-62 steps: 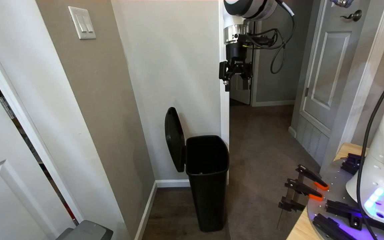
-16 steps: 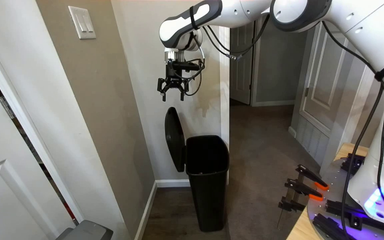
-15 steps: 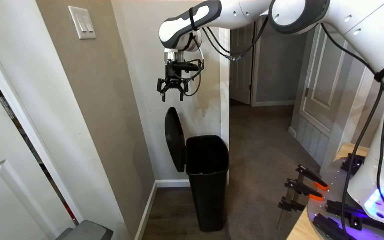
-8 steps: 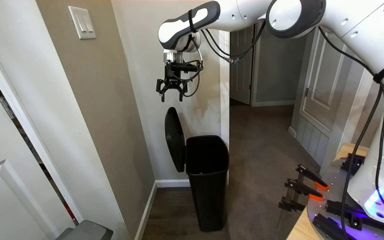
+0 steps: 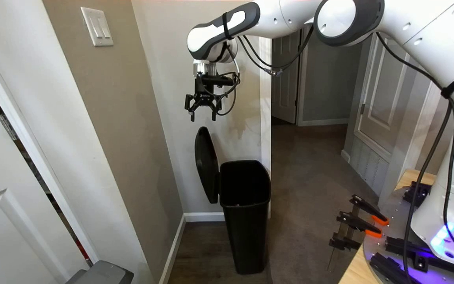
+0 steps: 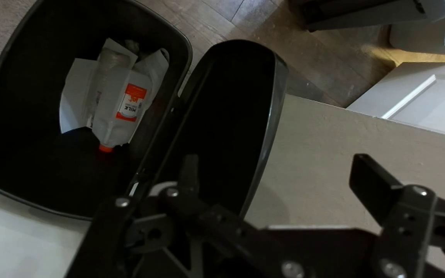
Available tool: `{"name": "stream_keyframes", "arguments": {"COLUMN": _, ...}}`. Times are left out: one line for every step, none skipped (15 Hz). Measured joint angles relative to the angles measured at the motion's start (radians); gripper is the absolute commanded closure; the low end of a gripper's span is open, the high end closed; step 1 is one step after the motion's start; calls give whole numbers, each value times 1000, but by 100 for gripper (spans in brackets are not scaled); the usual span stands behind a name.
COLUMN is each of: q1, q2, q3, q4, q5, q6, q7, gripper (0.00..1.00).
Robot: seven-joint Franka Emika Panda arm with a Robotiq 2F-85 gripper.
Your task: Close the dust bin
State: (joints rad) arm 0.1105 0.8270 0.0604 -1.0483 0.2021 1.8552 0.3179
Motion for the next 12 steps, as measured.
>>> {"name": "stream_keyframes", "arguments": {"q1": 0, "q2": 10, "q3": 0, "q4": 8, "q5": 0, "q6": 1, "q7": 0, "gripper": 0}}
{"name": "stream_keyframes", "arguments": {"q1": 0, "q2": 23, "q3": 0, "q4": 20, "q5": 0, "q6": 1, "q7": 0, "gripper": 0}}
{"name": "stream_keyframes", "arguments": {"q1": 0, "q2": 38, "q3": 0, "q4": 36, "q5": 0, "q6": 1, "q7": 0, "gripper": 0}}
{"name": "stream_keyframes", "arguments": {"q1": 0, "q2": 56, "q3": 0, "q4": 53, "q5": 0, "q6": 2, "q7": 0, "gripper": 0}}
{"name": "stream_keyframes", "arguments": {"q1": 0, "q2": 75, "q3": 0, "q4": 72, "q5": 0, "q6": 4, "q7": 0, "gripper": 0}}
{"name": "stream_keyframes", "arguments": {"q1": 0, "q2": 94, "q3": 0, "q4": 92, "q5": 0, "q6": 7, "q7": 0, "gripper": 0}}
{"name": "stream_keyframes", "arguments": {"q1": 0, "q2": 114, "q3": 0, "q4": 113, "q5": 0, "q6": 13, "q7": 0, "gripper": 0}}
{"name": "stream_keyframes", "arguments": {"q1": 0, "q2": 134, "q3": 1, "q4": 134, "q5": 0, "q6": 23, "q7": 1, "gripper": 0}}
{"name": "stream_keyframes", "arguments": {"q1": 1, "q2": 155, "q3": 2, "q4": 155, "q5": 0, "q6": 34, "q7": 2, "gripper": 0}}
{"name": "stream_keyframes", "arguments": {"q1": 2, "q2": 174, "q3": 2, "q4": 176, "q5": 0, "q6": 45, "q7": 5, "gripper": 0}}
{"name": "stream_keyframes", "arguments": {"q1": 4, "q2": 193, "q3": 3, "q4": 197, "q5": 0, "q6": 54, "q7": 10, "gripper": 0}}
{"name": "stream_keyframes", "arguments": {"q1": 7, "q2": 211, "q3": 3, "q4": 217, "q5": 0, "q6": 66, "q7": 19, "gripper": 0}}
